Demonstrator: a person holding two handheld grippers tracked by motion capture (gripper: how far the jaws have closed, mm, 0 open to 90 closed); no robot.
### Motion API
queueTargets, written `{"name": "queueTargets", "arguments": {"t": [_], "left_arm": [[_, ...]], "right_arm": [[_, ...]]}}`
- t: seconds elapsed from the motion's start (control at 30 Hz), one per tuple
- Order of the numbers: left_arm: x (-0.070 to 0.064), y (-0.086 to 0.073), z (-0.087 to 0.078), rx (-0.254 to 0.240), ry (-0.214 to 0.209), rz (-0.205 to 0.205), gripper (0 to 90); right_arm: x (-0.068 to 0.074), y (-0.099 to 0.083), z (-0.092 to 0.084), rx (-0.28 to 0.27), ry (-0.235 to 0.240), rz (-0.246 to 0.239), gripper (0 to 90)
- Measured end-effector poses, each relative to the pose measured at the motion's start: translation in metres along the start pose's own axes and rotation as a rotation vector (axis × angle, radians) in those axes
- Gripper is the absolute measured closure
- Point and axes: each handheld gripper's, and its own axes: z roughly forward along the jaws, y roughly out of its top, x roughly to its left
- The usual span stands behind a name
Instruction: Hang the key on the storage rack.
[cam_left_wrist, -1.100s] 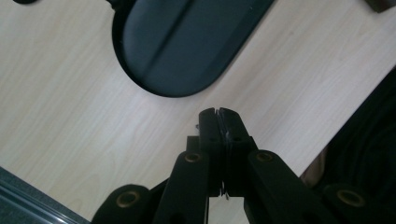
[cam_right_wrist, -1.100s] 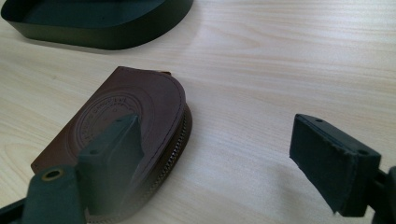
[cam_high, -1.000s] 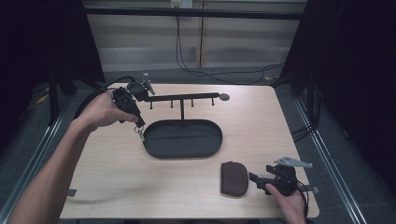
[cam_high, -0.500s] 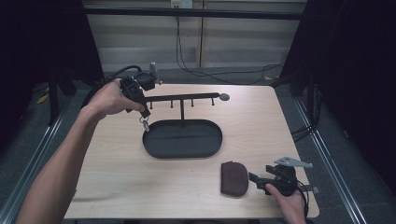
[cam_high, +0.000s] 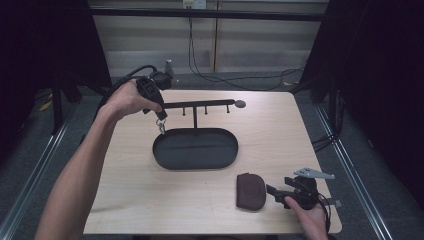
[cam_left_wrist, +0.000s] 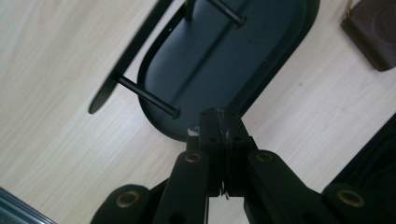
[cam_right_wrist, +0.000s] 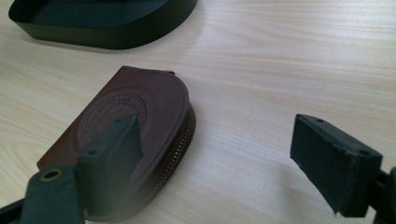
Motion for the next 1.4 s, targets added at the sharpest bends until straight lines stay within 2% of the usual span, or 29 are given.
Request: {"name": "queueTargets", "arguments": {"t": [0.2, 0.27, 0.3, 0.53, 0.93, 1.07, 1.17, 1.3, 1.33, 1.4], "left_arm": [[0.009, 0.003, 0.000, -0.013, 0.014, -0.037, 89.4], [0.012, 0.002, 0.001, -0.017, 0.002, -0.045, 89.4], [0.017, 0.001, 0.002, -0.022, 0.008, -0.079, 89.4], [0.019, 0.002, 0.004, -0.030, 0.002, -0.081, 89.3], [0.022, 0.002, 0.008, -0.032, 0.025, -0.085, 89.1], [0.021, 0.002, 0.010, -0.043, 0.055, -0.095, 88.9], [0.022, 0.002, 0.010, -0.047, 0.047, -0.094, 87.6], [0.021, -0.002, 0.008, -0.074, 0.059, -0.114, 85.7], [0.020, -0.005, 0.007, -0.092, 0.072, -0.135, 83.7], [0.020, -0.008, 0.005, -0.108, 0.071, -0.131, 82.2]], "right_arm": [[0.000, 0.000, -0.001, -0.002, 0.001, 0.000, 16.0], [0.000, 0.000, -0.001, -0.001, 0.002, 0.000, 15.9], [0.000, 0.000, 0.000, -0.001, 0.003, 0.000, 15.9], [0.000, 0.000, 0.000, 0.002, 0.006, -0.003, 15.9], [0.000, 0.000, 0.000, 0.002, 0.010, -0.003, 15.7], [0.001, 0.001, 0.001, 0.004, 0.007, -0.006, 15.7], [0.001, 0.001, 0.002, 0.007, 0.010, -0.007, 15.7], [0.001, 0.001, 0.002, 0.006, 0.007, -0.003, 15.7], [0.000, 0.001, 0.002, 0.006, 0.007, -0.003, 15.7], [0.000, 0.001, 0.002, 0.009, 0.009, -0.005, 15.7]]}}
